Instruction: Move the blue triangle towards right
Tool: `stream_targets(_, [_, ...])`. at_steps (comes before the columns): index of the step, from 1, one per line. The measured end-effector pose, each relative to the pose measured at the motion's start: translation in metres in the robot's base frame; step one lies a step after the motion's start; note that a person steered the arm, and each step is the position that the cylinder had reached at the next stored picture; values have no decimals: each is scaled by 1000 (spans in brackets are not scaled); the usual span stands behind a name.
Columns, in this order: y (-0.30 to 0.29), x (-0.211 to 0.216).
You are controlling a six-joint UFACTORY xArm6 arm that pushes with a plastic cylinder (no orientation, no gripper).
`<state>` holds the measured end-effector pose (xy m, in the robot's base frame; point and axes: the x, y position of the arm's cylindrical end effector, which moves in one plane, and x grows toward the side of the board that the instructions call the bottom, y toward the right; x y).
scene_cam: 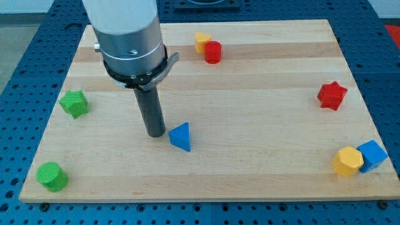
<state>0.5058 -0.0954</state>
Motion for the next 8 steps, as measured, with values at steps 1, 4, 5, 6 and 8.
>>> stream_targets(1, [-2, 4])
stream_targets(4, [34, 15])
stream_targets(5, [60, 15])
stream_targets(6, [81, 15])
stream_targets(8, [122, 15])
